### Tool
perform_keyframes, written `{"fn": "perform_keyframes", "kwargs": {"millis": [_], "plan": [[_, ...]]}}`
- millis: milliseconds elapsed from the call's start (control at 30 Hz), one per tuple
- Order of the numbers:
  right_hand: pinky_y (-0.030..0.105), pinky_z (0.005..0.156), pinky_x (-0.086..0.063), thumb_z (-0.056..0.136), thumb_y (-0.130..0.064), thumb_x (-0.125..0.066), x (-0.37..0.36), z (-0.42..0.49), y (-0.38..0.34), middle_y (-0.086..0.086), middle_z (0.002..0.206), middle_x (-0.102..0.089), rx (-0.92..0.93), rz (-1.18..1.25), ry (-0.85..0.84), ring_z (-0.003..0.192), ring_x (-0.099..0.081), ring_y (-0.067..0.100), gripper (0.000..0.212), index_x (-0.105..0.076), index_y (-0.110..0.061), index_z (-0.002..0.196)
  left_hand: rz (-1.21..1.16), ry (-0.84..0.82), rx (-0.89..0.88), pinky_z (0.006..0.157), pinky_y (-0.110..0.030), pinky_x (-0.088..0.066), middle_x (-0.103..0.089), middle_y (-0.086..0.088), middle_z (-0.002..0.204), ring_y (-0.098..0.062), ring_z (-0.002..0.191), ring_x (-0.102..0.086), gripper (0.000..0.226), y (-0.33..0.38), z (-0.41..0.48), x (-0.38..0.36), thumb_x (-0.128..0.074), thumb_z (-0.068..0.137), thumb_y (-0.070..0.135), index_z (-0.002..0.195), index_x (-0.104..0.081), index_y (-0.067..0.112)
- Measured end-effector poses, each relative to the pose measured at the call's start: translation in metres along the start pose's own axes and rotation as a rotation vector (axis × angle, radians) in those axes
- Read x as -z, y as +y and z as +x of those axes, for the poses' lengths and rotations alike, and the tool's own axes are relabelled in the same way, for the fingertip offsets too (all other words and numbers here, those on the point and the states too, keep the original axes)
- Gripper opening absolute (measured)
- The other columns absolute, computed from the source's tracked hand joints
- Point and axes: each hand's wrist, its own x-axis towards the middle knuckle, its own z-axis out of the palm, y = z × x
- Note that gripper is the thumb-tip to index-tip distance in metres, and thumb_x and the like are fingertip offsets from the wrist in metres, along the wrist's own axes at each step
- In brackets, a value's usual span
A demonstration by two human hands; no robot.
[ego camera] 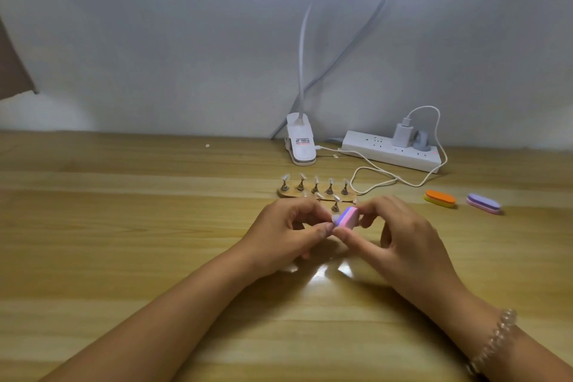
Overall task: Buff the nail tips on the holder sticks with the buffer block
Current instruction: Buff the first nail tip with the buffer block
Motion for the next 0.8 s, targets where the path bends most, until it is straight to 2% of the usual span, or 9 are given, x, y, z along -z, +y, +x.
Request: {"fn": "perform_keyframes", "kwargs": {"millis": [100, 167, 300, 467, 567, 667, 800], "plan": [[0.019, 0.055, -0.031, 0.079, -0.07, -0.058, -0.001, -0.001, 0.0, -0.016, 0.084, -0.054, 0.036, -0.037, -0.001, 0.064, -0.047, -0.005, 0.04, -0.06, -0.032, 0.09, 0.031, -0.014, -0.018, 0.054, -0.037, -0.048, -0.07, 0.006, 0.082, -0.032, 0.061, -0.058, 0.006, -0.002, 0.0, 0.0, -0.068, 0.092, 0.008, 0.095, -0.073, 0.009], [0.018, 0.052, -0.031, 0.08, -0.069, -0.056, -0.003, -0.003, -0.002, -0.017, 0.083, -0.052, 0.084, -0.057, -0.024, 0.062, -0.046, -0.004, 0.038, -0.058, -0.032, 0.089, 0.055, -0.011, -0.021, 0.053, -0.042, -0.051, -0.071, 0.004, 0.082, -0.035, 0.061, -0.06, 0.008, -0.002, 0.0, 0.0, -0.067, 0.092, 0.008, 0.096, -0.074, 0.01], [0.021, 0.057, -0.032, 0.078, -0.07, -0.054, 0.0, 0.001, 0.002, -0.016, 0.083, -0.055, -0.005, 0.005, 0.012, 0.064, -0.049, -0.002, 0.04, -0.06, -0.032, 0.089, 0.058, -0.007, -0.028, 0.053, -0.03, -0.046, -0.071, 0.003, 0.081, -0.015, 0.054, -0.056, 0.006, -0.001, 0.001, 0.0, -0.071, 0.092, 0.016, 0.093, -0.074, 0.013], [0.018, 0.051, -0.031, 0.077, -0.069, -0.06, -0.004, -0.003, -0.003, -0.015, 0.08, -0.05, 0.062, -0.077, -0.007, 0.063, -0.045, -0.005, 0.04, -0.055, -0.03, 0.086, 0.044, -0.011, -0.017, 0.052, -0.025, -0.045, -0.07, 0.007, 0.08, -0.014, 0.055, -0.057, 0.006, 0.0, 0.0, -0.001, -0.068, 0.092, 0.008, 0.093, -0.074, 0.01], [0.024, 0.058, -0.037, 0.072, -0.068, -0.059, 0.001, 0.003, 0.004, -0.013, 0.079, -0.055, -0.078, 0.048, 0.075, 0.067, -0.05, 0.002, 0.039, -0.06, -0.03, 0.082, -0.02, -0.006, 0.001, 0.054, -0.025, -0.048, -0.075, 0.0, 0.089, -0.013, 0.062, -0.06, 0.008, 0.004, -0.001, -0.002, -0.069, 0.093, 0.013, 0.096, -0.072, 0.007], [0.029, 0.06, -0.04, 0.074, -0.068, -0.06, 0.002, 0.004, 0.008, -0.011, 0.082, -0.059, -0.122, 0.159, 0.119, 0.064, -0.051, 0.012, 0.039, -0.062, -0.03, 0.084, -0.082, 0.007, 0.016, 0.056, -0.026, -0.05, -0.075, -0.001, 0.093, -0.02, 0.074, -0.064, 0.008, 0.005, -0.001, -0.002, -0.067, 0.093, 0.007, 0.099, -0.07, 0.003], [0.024, 0.054, -0.04, 0.074, -0.071, -0.057, -0.004, 0.0, -0.002, -0.017, 0.083, -0.053, 0.027, 0.034, 0.002, 0.06, -0.049, 0.008, 0.04, -0.056, -0.033, 0.088, -0.089, 0.015, 0.043, 0.059, -0.032, -0.05, -0.073, 0.0, 0.084, -0.029, 0.068, -0.062, 0.01, 0.005, 0.0, -0.002, -0.066, 0.091, 0.0, 0.092, -0.071, 0.009]]}}
